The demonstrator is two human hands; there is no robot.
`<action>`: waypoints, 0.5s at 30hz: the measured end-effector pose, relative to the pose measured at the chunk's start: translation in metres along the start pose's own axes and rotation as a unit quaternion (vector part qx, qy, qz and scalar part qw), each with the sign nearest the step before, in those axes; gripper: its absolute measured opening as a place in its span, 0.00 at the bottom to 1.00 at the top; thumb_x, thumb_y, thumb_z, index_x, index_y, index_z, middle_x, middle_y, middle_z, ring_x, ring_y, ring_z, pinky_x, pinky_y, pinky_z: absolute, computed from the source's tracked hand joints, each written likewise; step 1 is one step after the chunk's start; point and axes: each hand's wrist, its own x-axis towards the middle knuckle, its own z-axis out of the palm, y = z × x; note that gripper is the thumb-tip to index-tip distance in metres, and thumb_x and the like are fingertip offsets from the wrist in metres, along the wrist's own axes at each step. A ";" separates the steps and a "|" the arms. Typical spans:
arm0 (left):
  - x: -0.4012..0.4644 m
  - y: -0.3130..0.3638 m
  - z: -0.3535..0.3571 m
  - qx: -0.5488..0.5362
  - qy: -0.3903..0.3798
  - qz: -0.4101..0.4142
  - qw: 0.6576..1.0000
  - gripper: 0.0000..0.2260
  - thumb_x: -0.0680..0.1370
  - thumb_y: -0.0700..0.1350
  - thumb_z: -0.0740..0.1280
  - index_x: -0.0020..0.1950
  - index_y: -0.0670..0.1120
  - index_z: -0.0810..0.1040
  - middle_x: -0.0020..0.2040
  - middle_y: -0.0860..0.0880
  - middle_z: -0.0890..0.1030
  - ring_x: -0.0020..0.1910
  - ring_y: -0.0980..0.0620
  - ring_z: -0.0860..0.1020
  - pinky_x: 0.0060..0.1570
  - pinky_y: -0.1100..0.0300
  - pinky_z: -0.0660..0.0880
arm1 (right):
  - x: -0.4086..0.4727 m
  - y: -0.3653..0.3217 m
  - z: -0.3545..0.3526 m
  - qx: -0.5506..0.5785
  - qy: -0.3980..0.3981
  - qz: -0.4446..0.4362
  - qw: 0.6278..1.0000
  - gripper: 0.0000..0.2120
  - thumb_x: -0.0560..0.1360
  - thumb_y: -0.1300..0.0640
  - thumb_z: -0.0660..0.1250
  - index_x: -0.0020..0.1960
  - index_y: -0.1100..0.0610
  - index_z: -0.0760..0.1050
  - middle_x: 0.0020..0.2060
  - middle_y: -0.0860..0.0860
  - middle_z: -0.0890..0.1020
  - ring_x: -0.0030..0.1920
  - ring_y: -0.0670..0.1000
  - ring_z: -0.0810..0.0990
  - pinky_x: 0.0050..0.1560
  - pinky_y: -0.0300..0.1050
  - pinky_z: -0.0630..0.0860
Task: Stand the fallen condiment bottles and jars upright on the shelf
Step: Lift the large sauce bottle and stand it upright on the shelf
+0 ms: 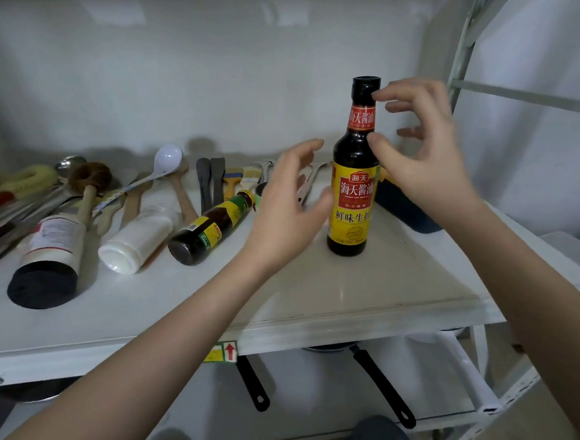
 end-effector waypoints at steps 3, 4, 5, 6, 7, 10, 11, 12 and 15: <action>0.002 -0.014 -0.035 0.061 0.050 0.031 0.996 0.15 0.74 0.38 0.64 0.61 0.46 0.73 0.56 0.53 0.73 0.56 0.59 0.73 0.56 0.66 0.71 | 0.002 -0.018 0.017 -0.016 -0.037 -0.043 0.998 0.13 0.73 0.63 0.63 0.57 0.58 0.74 0.55 0.48 0.69 0.53 0.45 0.75 0.51 0.33 0.72; 0.004 -0.023 -0.046 0.093 0.054 0.026 0.994 0.14 0.74 0.38 0.64 0.59 0.45 0.74 0.53 0.54 0.72 0.52 0.59 0.74 0.55 0.65 0.71 | 0.002 -0.022 0.027 -0.020 -0.058 -0.052 0.997 0.13 0.73 0.64 0.63 0.57 0.58 0.73 0.54 0.48 0.69 0.53 0.46 0.75 0.50 0.33 0.72; 0.006 -0.033 -0.057 0.124 0.048 0.009 0.991 0.14 0.74 0.38 0.65 0.59 0.43 0.74 0.51 0.54 0.71 0.50 0.58 0.73 0.54 0.64 0.69 | 0.001 -0.025 0.037 -0.024 -0.079 -0.061 0.995 0.14 0.73 0.64 0.62 0.58 0.58 0.73 0.54 0.47 0.69 0.53 0.46 0.74 0.50 0.32 0.72; 0.007 -0.045 -0.066 0.154 0.032 -0.020 0.987 0.15 0.74 0.39 0.66 0.60 0.42 0.73 0.52 0.52 0.72 0.51 0.55 0.73 0.54 0.65 0.67 | 0.001 -0.028 0.049 -0.023 -0.099 -0.065 0.993 0.14 0.73 0.64 0.62 0.58 0.58 0.73 0.54 0.48 0.70 0.52 0.45 0.74 0.49 0.31 0.72; 0.007 -0.056 -0.076 0.184 0.005 -0.059 0.981 0.17 0.74 0.41 0.67 0.62 0.42 0.72 0.55 0.48 0.72 0.55 0.51 0.73 0.54 0.67 0.65 | 0.000 -0.030 0.060 -0.016 -0.116 -0.065 0.991 0.14 0.73 0.65 0.62 0.58 0.58 0.73 0.54 0.49 0.72 0.52 0.44 0.74 0.50 0.31 0.71; -0.002 -0.089 -0.100 0.258 -0.087 -0.181 0.945 0.26 0.74 0.48 0.69 0.69 0.43 0.65 0.65 0.44 0.70 0.63 0.47 0.70 0.57 0.64 0.64 | -0.005 -0.037 0.097 0.030 -0.162 -0.036 0.986 0.13 0.74 0.65 0.60 0.57 0.59 0.74 0.55 0.52 0.75 0.54 0.45 0.75 0.56 0.40 0.73; -0.005 -0.099 -0.105 0.275 -0.108 -0.203 0.934 0.29 0.73 0.50 0.69 0.70 0.44 0.63 0.66 0.43 0.69 0.65 0.46 0.69 0.60 0.60 0.66 | -0.008 -0.040 0.109 0.047 -0.175 -0.023 0.983 0.13 0.74 0.65 0.60 0.57 0.58 0.74 0.55 0.52 0.76 0.55 0.46 0.76 0.57 0.42 0.74; -0.008 -0.107 -0.109 0.287 -0.121 -0.216 0.925 0.32 0.73 0.52 0.69 0.71 0.44 0.61 0.67 0.42 0.69 0.65 0.45 0.69 0.63 0.56 0.67 | -0.010 -0.042 0.121 0.061 -0.187 -0.009 0.980 0.13 0.74 0.65 0.60 0.58 0.58 0.74 0.54 0.51 0.76 0.55 0.46 0.76 0.58 0.43 0.74; -0.012 -0.125 -0.115 0.299 -0.128 -0.224 0.919 0.35 0.71 0.55 0.70 0.72 0.45 0.57 0.65 0.42 0.72 0.62 0.42 0.73 0.61 0.48 0.71 | -0.018 -0.044 0.155 0.089 -0.245 0.061 0.964 0.14 0.77 0.59 0.59 0.62 0.56 0.71 0.59 0.50 0.76 0.61 0.47 0.74 0.62 0.43 0.72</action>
